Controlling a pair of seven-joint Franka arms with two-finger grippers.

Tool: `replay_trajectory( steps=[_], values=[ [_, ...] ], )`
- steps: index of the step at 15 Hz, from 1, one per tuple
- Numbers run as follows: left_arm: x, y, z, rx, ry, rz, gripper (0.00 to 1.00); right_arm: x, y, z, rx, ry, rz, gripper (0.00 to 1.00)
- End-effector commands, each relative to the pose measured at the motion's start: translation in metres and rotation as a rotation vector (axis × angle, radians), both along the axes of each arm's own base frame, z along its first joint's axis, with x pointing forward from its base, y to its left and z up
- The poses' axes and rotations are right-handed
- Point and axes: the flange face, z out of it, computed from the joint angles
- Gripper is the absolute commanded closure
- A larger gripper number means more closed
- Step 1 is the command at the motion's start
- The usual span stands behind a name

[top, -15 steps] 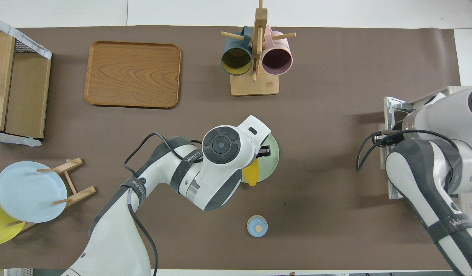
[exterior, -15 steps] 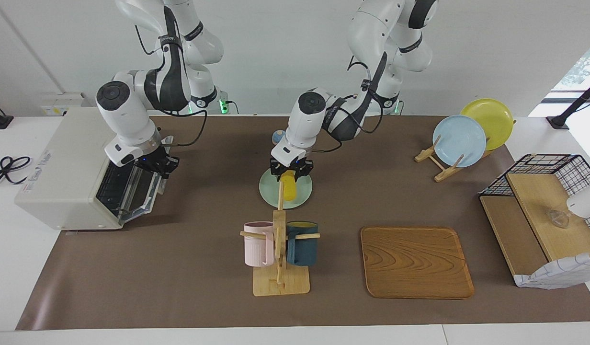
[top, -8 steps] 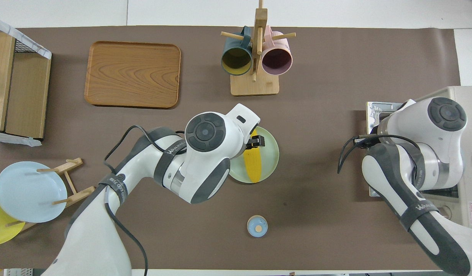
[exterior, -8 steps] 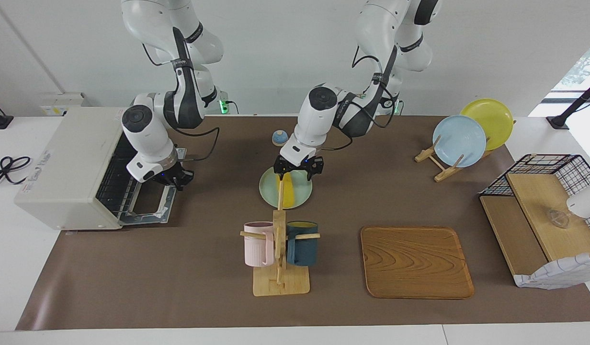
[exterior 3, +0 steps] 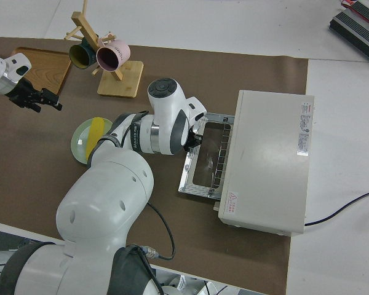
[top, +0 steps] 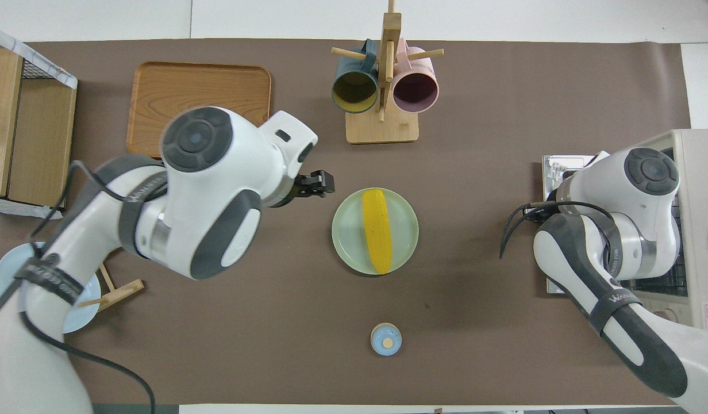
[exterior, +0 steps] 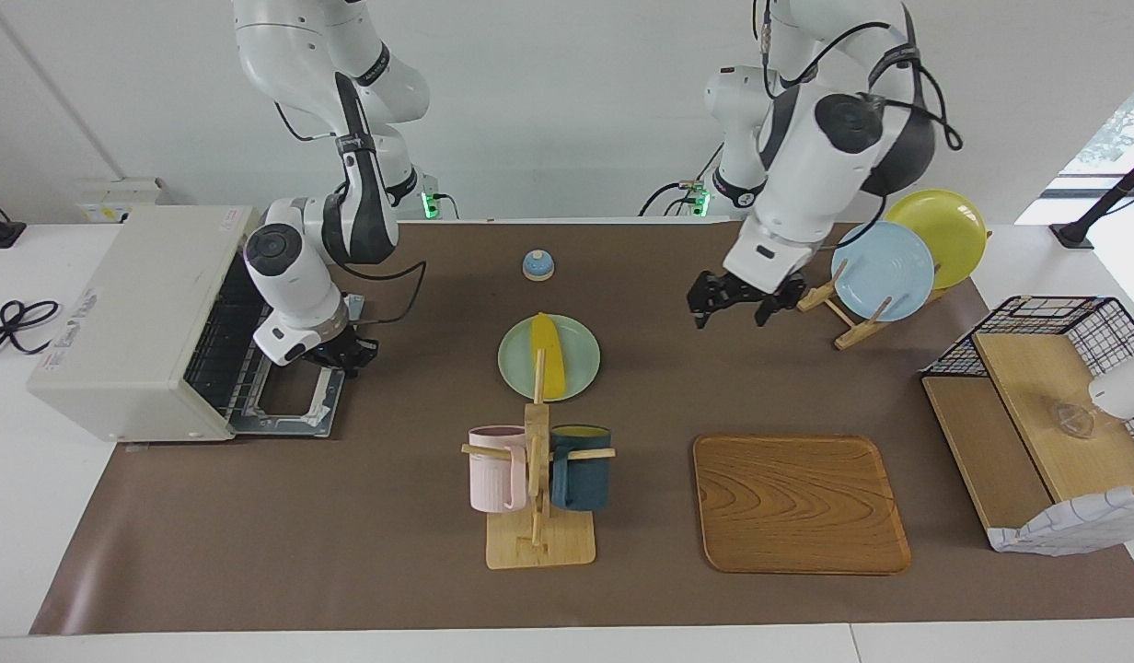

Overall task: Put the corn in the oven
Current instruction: 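Withdraw the left gripper while the right gripper lowers the oven door fully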

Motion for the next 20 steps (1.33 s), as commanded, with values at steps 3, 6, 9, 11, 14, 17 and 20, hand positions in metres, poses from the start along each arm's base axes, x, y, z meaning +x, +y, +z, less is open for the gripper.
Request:
replay_trajectory(
  steps=[3,6,9,11,14,17,20],
  values=[
    [-0.017,0.045,0.037,0.09,0.027,-0.024,0.0,0.011,0.008,0.012,-0.026,-0.045,0.029,1.0],
    [-0.037,0.049,0.053,0.112,0.064,-0.028,0.0,0.016,0.033,0.016,-0.024,-0.064,0.072,0.84],
    [-0.06,0.047,0.066,0.126,0.103,-0.044,0.0,0.017,0.051,0.02,-0.024,-0.072,0.074,0.51],
    [-0.067,0.049,0.074,0.128,0.109,-0.045,0.0,0.018,0.053,0.021,-0.025,-0.076,0.051,0.44],
    [-0.07,0.049,0.077,0.125,0.122,-0.048,0.0,0.028,0.055,0.03,-0.03,-0.063,0.045,0.38],
    [-0.062,0.049,0.087,0.109,0.093,-0.05,0.0,0.034,0.096,0.05,-0.04,-0.023,0.107,0.26],
    [-0.055,0.047,0.098,0.1,0.077,-0.067,0.0,0.029,0.137,0.059,-0.049,-0.022,0.062,0.02]
  ],
)
